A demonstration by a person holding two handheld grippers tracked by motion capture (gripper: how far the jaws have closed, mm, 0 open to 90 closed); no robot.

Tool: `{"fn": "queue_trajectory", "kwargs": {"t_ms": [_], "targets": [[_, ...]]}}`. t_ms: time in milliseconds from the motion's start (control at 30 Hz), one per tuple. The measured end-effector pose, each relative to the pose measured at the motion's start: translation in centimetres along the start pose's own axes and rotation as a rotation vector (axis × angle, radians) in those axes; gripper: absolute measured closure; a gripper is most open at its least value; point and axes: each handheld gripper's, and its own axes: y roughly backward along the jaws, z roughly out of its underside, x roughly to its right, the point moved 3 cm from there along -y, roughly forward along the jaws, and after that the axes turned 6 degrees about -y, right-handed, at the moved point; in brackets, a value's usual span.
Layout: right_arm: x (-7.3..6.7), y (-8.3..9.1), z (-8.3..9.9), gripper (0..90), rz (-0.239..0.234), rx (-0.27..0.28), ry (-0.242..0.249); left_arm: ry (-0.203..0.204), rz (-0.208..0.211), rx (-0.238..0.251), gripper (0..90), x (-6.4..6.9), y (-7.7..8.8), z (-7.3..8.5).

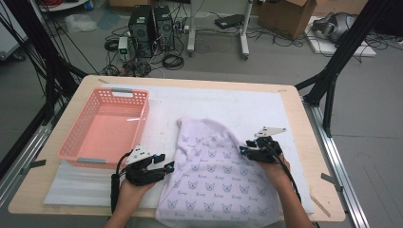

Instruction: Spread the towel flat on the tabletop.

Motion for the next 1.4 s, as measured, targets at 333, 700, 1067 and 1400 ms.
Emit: {"fn": "queue_trajectory", "kwargs": {"t_ms": [333,700,1067,1400], "targets": [[0.5,-1.4,-0.6,64.1,0.084,0.008,0.012,0.005,0.009,-0.014,47.7,0.1,-0.3,0.2],[3.3,0.3,-0.3,66.6,0.306,0.021,-0.112,0.008,0.007,-0.017,47.8,0.0,-0.3,0.3],[6.7,3.0,-0.2,64.3,0.403,0.112,-0.278,0.015,0.010,-0.015,47.8,-0.2,-0.4,0.4],[5.7,-1.8,-2.4,56.2,0.165,0.014,-0.125,0.015,0.010,-0.020,48.0,-0.2,-0.5,0.4]]}}
